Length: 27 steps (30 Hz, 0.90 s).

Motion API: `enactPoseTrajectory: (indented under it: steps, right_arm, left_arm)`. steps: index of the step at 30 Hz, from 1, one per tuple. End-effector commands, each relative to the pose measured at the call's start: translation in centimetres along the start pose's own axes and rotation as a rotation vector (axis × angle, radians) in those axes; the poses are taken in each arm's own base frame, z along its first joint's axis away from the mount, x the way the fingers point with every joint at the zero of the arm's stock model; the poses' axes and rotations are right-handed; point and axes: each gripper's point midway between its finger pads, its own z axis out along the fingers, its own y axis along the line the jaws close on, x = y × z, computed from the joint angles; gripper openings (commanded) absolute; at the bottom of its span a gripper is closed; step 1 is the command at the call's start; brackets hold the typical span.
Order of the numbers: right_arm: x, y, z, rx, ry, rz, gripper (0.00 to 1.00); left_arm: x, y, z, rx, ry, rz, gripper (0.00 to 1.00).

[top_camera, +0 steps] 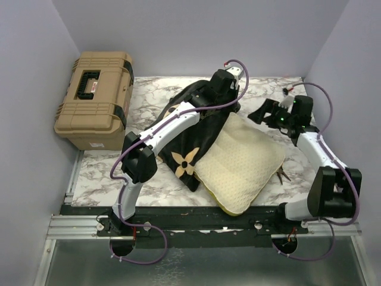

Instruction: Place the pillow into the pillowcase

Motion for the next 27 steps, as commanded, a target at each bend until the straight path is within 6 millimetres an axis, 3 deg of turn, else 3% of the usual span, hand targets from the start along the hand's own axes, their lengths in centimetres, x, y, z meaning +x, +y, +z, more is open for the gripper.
enactPoseTrajectory:
  steps: [1,6,7,8,9,10,11,12,18,23,27]
  right_arm:
    - [2.2,5.1,3.3,-0.258,0.061,-0.114,0.98]
    - [5.9,6.1,6.9,-0.3,0.185,-0.099,0.91]
    - [6.0,6.3,7.2,-0.317,0.185,-0.088,0.82]
    - [6.0,6.7,7.3,-0.348,0.188,-0.08,0.62]
    - [5.9,7.4,7.3,-0.393,0.194,-0.072,0.34]
    - [5.7,8.5,6.9,-0.452,0.203,-0.067,0.19]
    - [5.2,9.5,6.3,-0.5,0.197,-0.066,0.06]
    - [4.7,10.4,5.6,-0.532,0.18,-0.066,0.01]
    - [1.4,15.7,-0.7,-0.679,0.058,-0.066,0.0]
    - [-1.5,18.7,-5.0,-0.733,-0.077,0.015,0.0]
    - [-3.8,20.7,-7.3,-0.803,-0.162,0.074,0.0]
  left_arm:
    - [-2.7,-3.1,-2.5,0.115,-0.062,-0.034,0.0]
    - [-3.0,-3.8,-3.3,0.146,-0.064,-0.053,0.0]
    - [-3.1,-4.1,-3.5,0.158,-0.064,-0.057,0.0]
    - [-3.3,-4.3,-3.7,0.166,-0.065,-0.062,0.0]
    - [-3.4,-4.5,-3.9,0.173,-0.066,-0.066,0.0]
    - [-3.5,-4.6,-4.1,0.18,-0.067,-0.07,0.0]
    - [-3.6,-4.9,-4.4,0.19,-0.068,-0.071,0.0]
    - [-3.6,-5.1,-4.6,0.199,-0.066,-0.072,0.0]
    - [-5.7,-7.7,-6.8,0.265,-0.112,-0.095,0.0]
    - [-7.5,-13.5,-9.4,0.392,-0.154,-0.097,0.0]
    - [-8.3,-18.6,-11.9,0.5,-0.183,-0.112,0.0]
